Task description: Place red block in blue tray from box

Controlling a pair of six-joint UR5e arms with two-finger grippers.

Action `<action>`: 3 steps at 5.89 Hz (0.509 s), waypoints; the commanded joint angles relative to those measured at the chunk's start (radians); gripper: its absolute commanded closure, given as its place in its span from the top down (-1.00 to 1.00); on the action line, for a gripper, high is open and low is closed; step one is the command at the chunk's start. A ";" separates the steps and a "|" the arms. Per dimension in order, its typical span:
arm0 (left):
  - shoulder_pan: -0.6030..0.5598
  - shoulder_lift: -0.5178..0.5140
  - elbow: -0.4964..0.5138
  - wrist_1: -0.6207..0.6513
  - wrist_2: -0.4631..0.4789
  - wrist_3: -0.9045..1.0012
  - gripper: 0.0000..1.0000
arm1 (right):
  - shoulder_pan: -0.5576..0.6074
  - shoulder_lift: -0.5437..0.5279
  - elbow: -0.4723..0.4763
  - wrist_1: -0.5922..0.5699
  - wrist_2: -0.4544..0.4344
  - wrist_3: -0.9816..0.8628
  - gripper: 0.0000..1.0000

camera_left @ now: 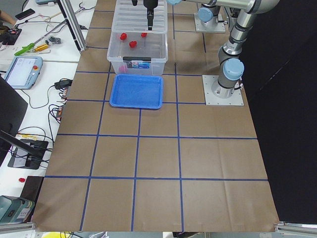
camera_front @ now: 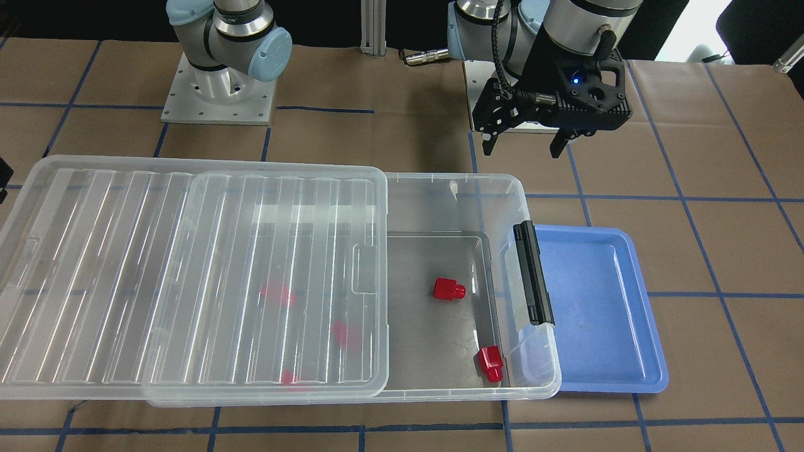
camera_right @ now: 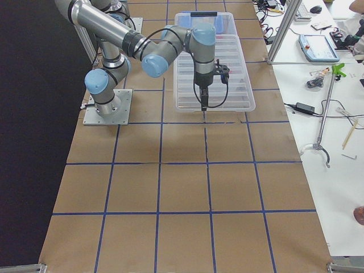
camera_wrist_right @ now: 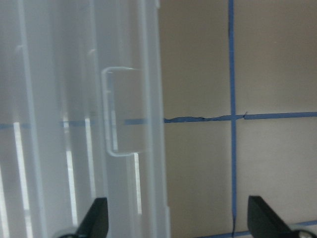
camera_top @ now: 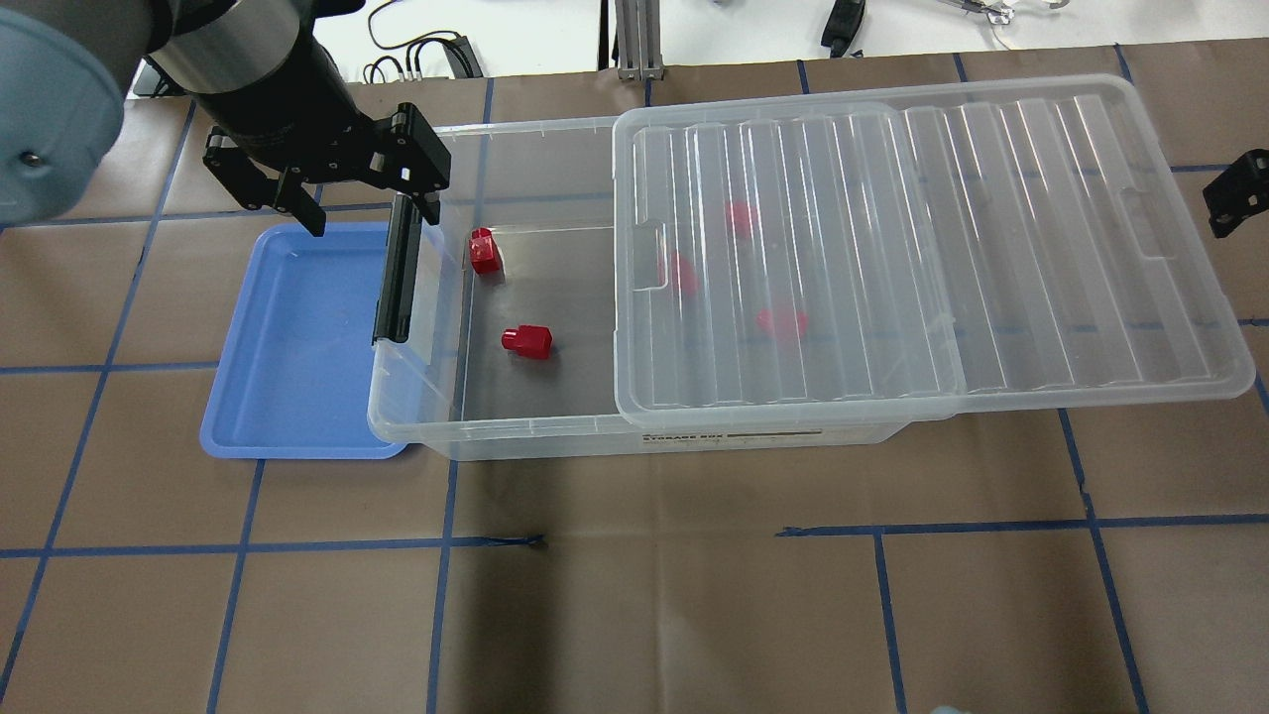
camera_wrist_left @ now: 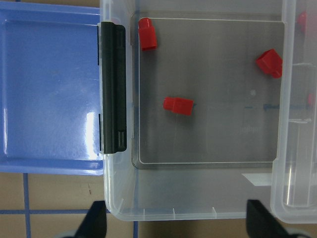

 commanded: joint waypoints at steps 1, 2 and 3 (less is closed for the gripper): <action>0.000 -0.004 0.003 0.000 -0.002 0.000 0.97 | 0.169 -0.015 -0.191 0.352 0.121 0.249 1.00; 0.000 -0.010 0.005 0.002 -0.002 -0.003 0.97 | 0.259 -0.009 -0.260 0.459 0.157 0.395 1.00; -0.002 -0.012 0.005 0.002 -0.002 -0.005 0.97 | 0.366 0.001 -0.276 0.461 0.159 0.505 1.00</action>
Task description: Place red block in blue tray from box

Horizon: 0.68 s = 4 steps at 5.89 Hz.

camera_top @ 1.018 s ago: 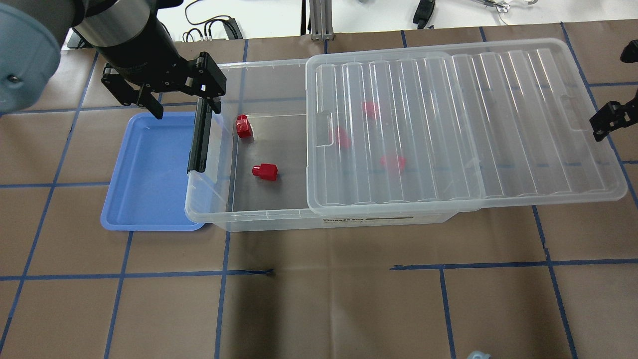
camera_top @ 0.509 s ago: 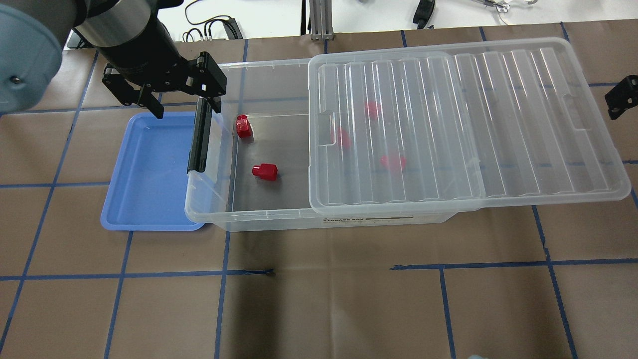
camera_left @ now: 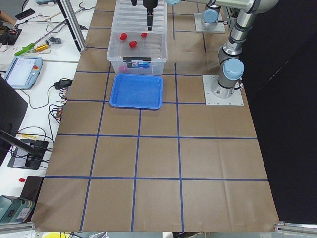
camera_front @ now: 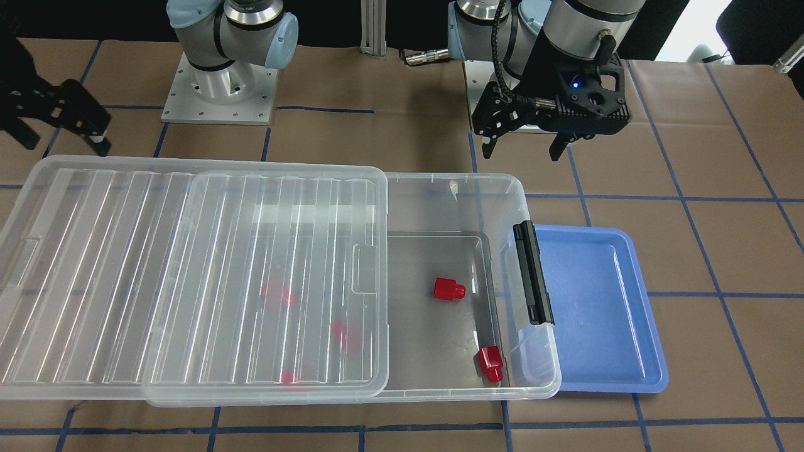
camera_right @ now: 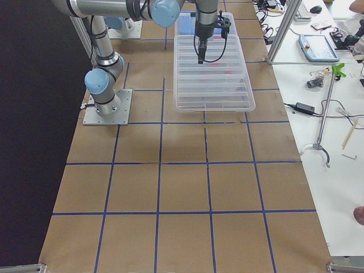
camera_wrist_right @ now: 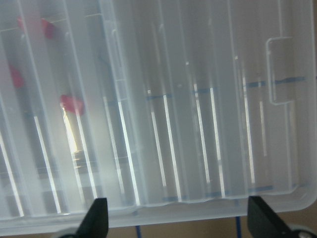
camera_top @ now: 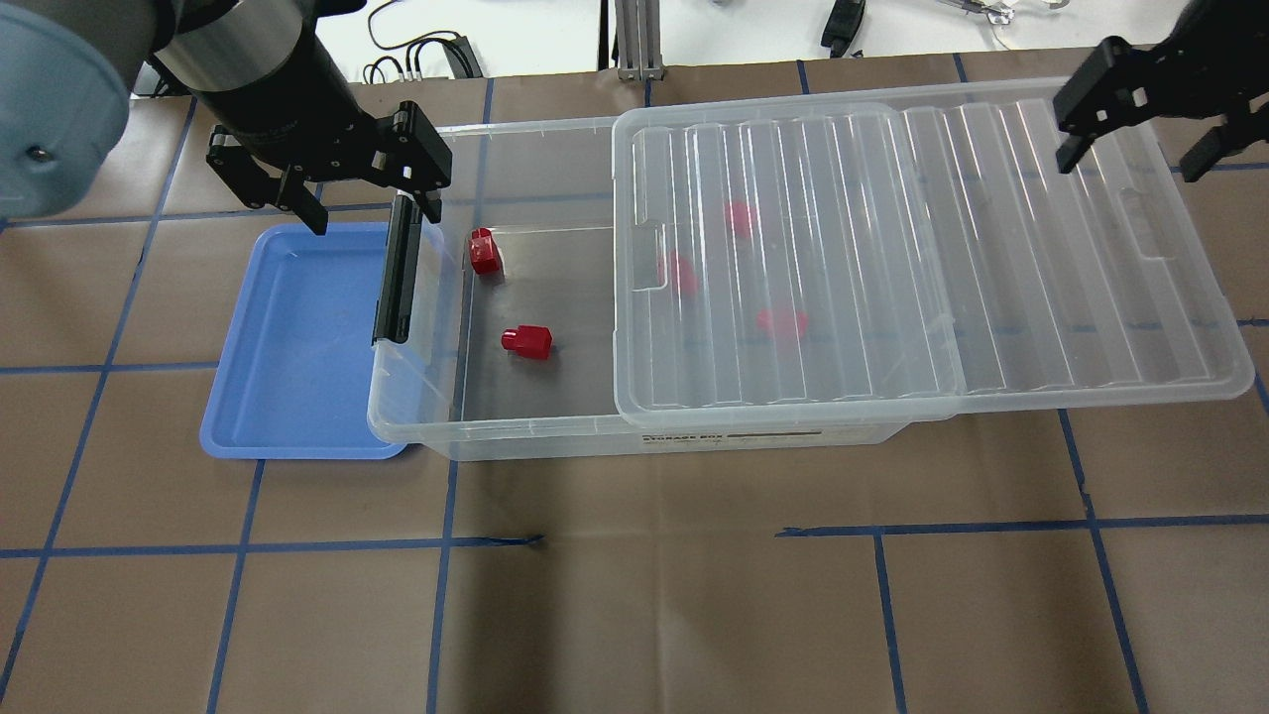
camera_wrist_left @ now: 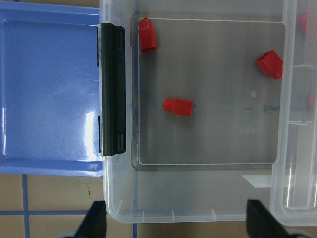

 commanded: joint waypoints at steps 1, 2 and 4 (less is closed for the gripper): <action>-0.003 -0.001 -0.001 0.002 0.001 0.004 0.97 | 0.178 0.022 -0.034 0.035 0.006 0.205 1.00; -0.007 -0.009 -0.010 0.000 0.001 0.051 0.97 | 0.195 0.032 -0.029 0.032 0.001 0.216 1.00; -0.056 -0.082 -0.062 0.095 0.004 0.391 0.95 | 0.195 0.038 -0.017 0.025 -0.002 0.196 1.00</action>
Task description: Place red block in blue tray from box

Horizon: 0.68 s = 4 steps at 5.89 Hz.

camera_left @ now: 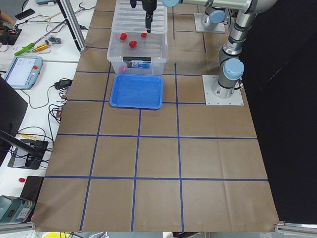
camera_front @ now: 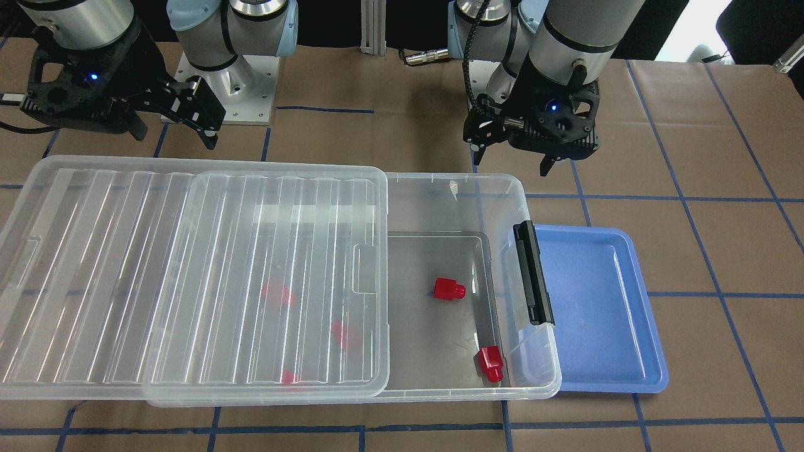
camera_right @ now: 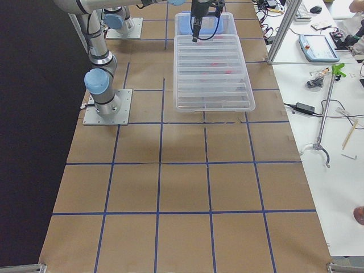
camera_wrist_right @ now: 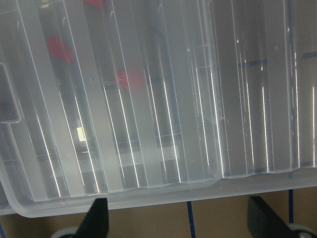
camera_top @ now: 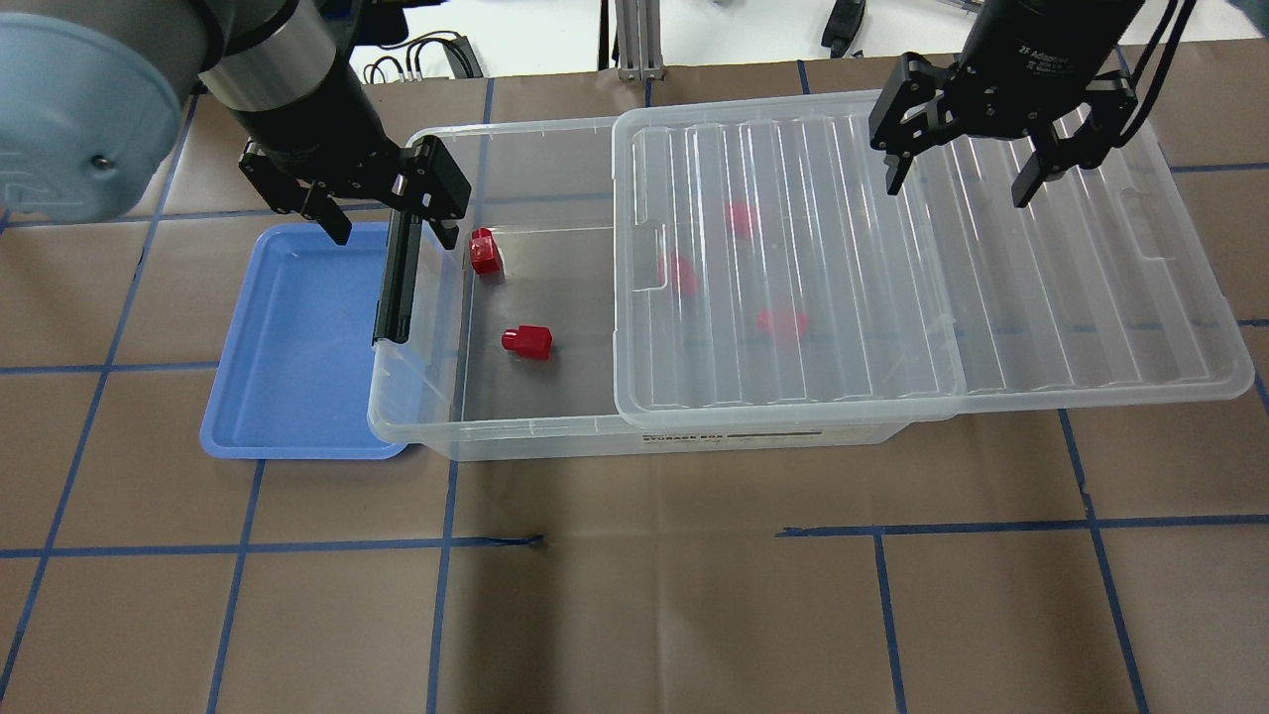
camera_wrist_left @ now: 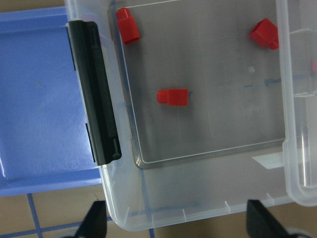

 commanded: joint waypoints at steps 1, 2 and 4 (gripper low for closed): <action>-0.065 -0.054 -0.040 0.107 0.002 0.194 0.95 | 0.002 0.005 0.004 -0.003 -0.002 -0.005 1.00; -0.069 -0.081 -0.044 0.121 0.005 0.380 0.94 | 0.000 0.007 0.006 -0.001 -0.005 -0.006 1.00; -0.065 -0.141 -0.076 0.182 0.009 0.767 0.92 | 0.000 0.007 0.006 -0.001 -0.034 -0.006 1.00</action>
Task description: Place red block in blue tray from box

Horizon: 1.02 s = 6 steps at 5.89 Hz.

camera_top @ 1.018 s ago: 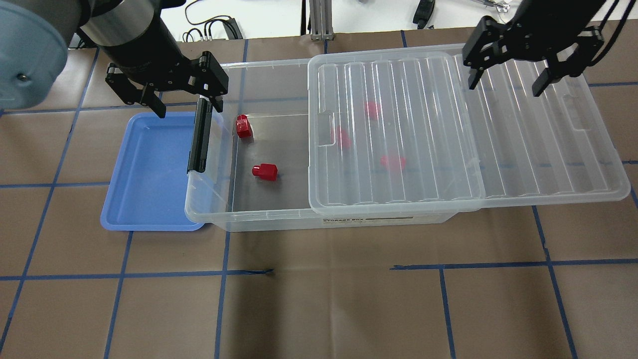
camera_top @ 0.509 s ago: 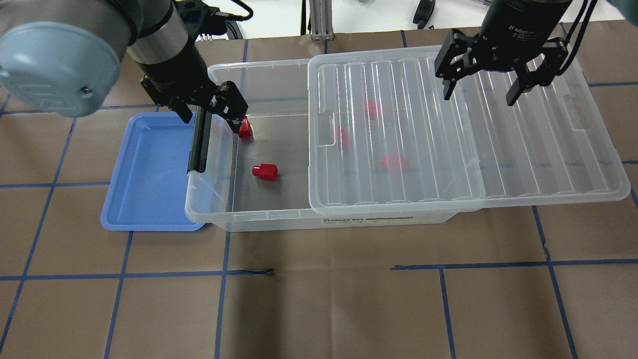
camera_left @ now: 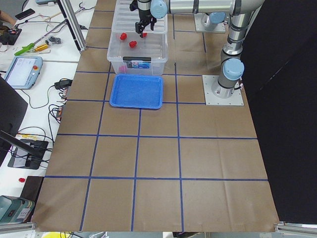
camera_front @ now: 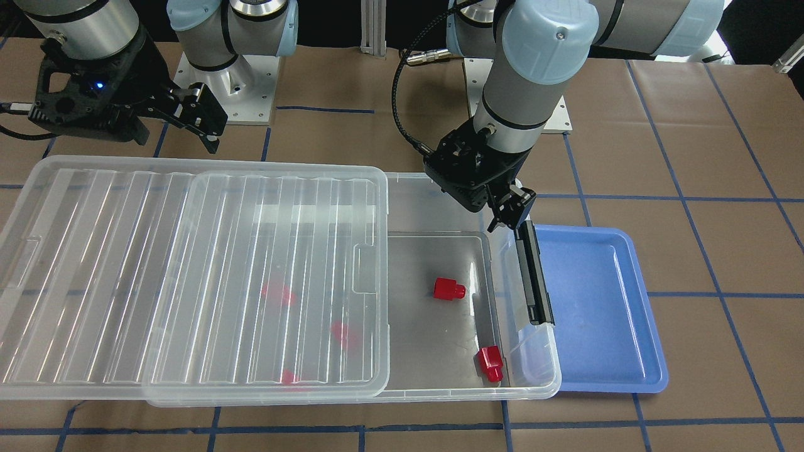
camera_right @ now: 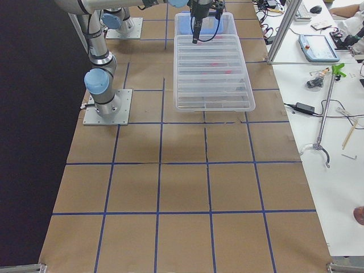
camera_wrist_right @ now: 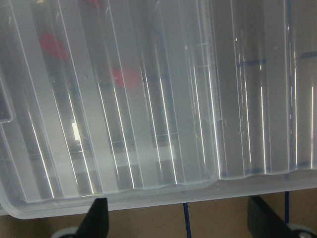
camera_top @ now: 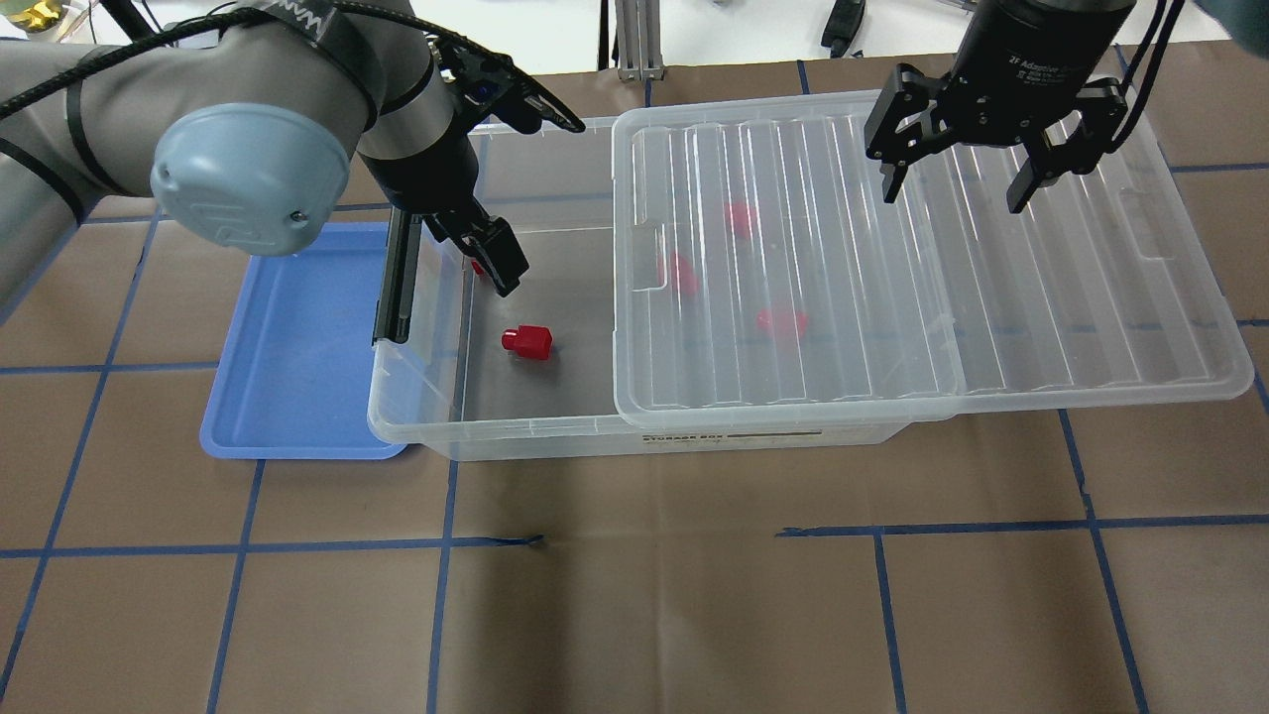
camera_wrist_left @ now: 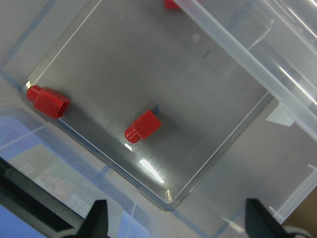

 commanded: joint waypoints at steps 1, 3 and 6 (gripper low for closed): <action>0.010 -0.055 -0.077 0.133 0.001 0.299 0.91 | 0.000 0.000 0.000 0.000 -0.015 0.001 1.00; 0.025 -0.094 -0.170 0.285 0.003 0.383 0.89 | 0.000 0.000 0.000 -0.001 -0.015 0.001 1.00; 0.019 -0.232 -0.172 0.379 0.039 0.400 0.91 | 0.000 0.002 0.000 -0.001 -0.015 0.001 1.00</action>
